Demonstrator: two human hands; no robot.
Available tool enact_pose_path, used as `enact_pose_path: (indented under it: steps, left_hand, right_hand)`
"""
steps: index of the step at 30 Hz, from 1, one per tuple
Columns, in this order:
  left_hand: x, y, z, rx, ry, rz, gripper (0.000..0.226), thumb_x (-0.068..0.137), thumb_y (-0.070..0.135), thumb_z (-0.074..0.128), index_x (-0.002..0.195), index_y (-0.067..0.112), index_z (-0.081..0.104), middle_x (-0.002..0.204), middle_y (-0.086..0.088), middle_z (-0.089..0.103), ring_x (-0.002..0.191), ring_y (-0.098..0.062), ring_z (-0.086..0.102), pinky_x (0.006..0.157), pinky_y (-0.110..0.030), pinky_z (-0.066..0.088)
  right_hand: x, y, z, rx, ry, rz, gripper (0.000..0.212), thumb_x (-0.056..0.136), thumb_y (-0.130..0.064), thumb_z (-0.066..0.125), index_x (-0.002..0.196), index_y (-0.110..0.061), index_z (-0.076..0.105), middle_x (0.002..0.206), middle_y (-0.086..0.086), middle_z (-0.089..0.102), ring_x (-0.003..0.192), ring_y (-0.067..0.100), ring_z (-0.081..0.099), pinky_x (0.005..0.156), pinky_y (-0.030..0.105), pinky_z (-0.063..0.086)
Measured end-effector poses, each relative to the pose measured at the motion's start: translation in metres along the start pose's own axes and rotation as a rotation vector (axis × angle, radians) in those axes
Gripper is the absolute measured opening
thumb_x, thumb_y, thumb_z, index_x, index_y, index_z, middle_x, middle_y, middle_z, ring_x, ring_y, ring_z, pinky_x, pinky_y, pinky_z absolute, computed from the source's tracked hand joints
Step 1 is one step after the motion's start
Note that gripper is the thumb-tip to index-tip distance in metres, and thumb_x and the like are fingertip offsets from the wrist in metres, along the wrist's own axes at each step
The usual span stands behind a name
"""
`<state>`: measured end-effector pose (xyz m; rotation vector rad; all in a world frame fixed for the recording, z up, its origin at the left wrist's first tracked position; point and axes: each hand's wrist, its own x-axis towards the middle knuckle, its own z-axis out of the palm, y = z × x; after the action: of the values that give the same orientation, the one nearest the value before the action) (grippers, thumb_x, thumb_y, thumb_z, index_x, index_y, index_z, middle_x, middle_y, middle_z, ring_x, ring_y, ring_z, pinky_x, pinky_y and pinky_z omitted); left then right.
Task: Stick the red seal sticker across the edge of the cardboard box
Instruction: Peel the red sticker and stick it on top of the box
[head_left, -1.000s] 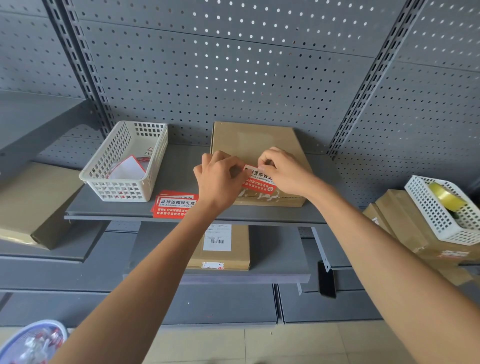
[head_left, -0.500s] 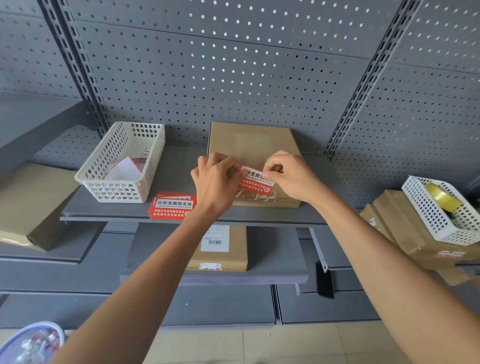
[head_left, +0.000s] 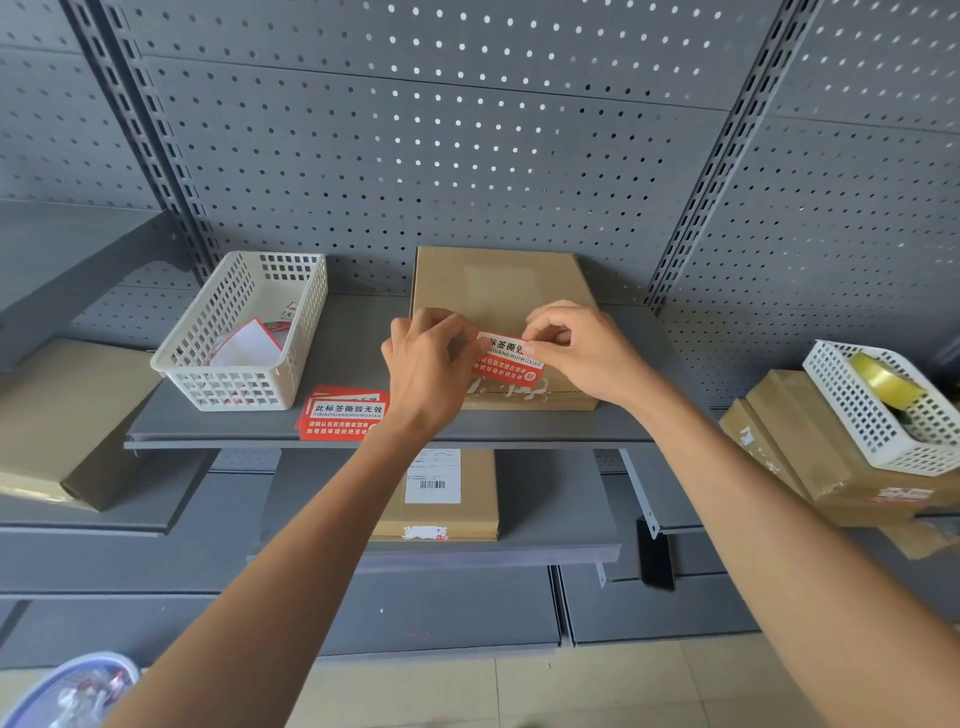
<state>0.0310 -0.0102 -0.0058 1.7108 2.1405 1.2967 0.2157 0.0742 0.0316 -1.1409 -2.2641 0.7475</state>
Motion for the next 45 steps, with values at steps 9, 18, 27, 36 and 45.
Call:
enact_pose_path:
  steps: [9,18,27,36,45]
  left_hand:
    - [0.0,0.0,0.0,-0.005,-0.017,-0.003,0.014,0.096,0.039,0.065,0.092,0.027,0.069,0.122,0.007,0.061,0.108,-0.023,0.04,0.091,-0.037,0.027]
    - [-0.006,-0.008,-0.01,-0.045,-0.027,0.051,0.02,0.089,0.035,0.075,0.103,0.022,0.069,0.116,0.007,0.069,0.107,-0.023,0.051,0.095,-0.043,0.044]
    - [-0.008,-0.01,-0.007,-0.033,-0.008,0.1,0.01,0.089,0.028,0.075,0.087,0.019,0.071,0.114,0.005,0.072,0.099,-0.026,0.053,0.087,-0.051,0.049]
    - [-0.013,-0.018,-0.006,-0.021,0.006,0.167,0.012,0.088,0.023,0.075,0.096,0.017,0.069,0.117,0.006,0.071,0.1,-0.025,0.052,0.089,-0.044,0.046]
    - [-0.014,-0.019,-0.008,0.03,0.02,0.201,0.015,0.084,0.021,0.079,0.094,0.014,0.07,0.114,0.002,0.074,0.103,-0.028,0.056,0.081,-0.029,0.039]
  right_hand:
    - [0.002,-0.014,0.005,-0.107,-0.034,-0.047,0.021,0.087,-0.031,0.074,0.107,-0.024,0.072,0.115,-0.008,0.067,0.101,0.012,0.06,0.087,0.032,0.048]
    - [0.005,-0.029,0.013,-0.095,-0.018,-0.059,0.01,0.09,-0.026,0.071,0.09,-0.017,0.075,0.113,-0.003,0.07,0.101,0.015,0.064,0.09,0.034,0.051]
    - [0.004,-0.029,0.015,-0.019,-0.028,-0.014,0.007,0.086,-0.027,0.074,0.093,-0.025,0.073,0.111,-0.006,0.068,0.103,0.013,0.063,0.089,0.035,0.052]
    - [0.014,-0.031,0.032,-0.107,-0.071,-0.053,0.008,0.08,-0.026,0.082,0.081,-0.028,0.075,0.107,-0.012,0.069,0.104,0.02,0.063,0.095,0.046,0.049]
    - [0.013,-0.032,0.032,-0.085,-0.078,-0.072,0.019,0.08,-0.015,0.081,0.079,-0.031,0.072,0.105,-0.007,0.07,0.1,0.02,0.065,0.092,0.045,0.051]
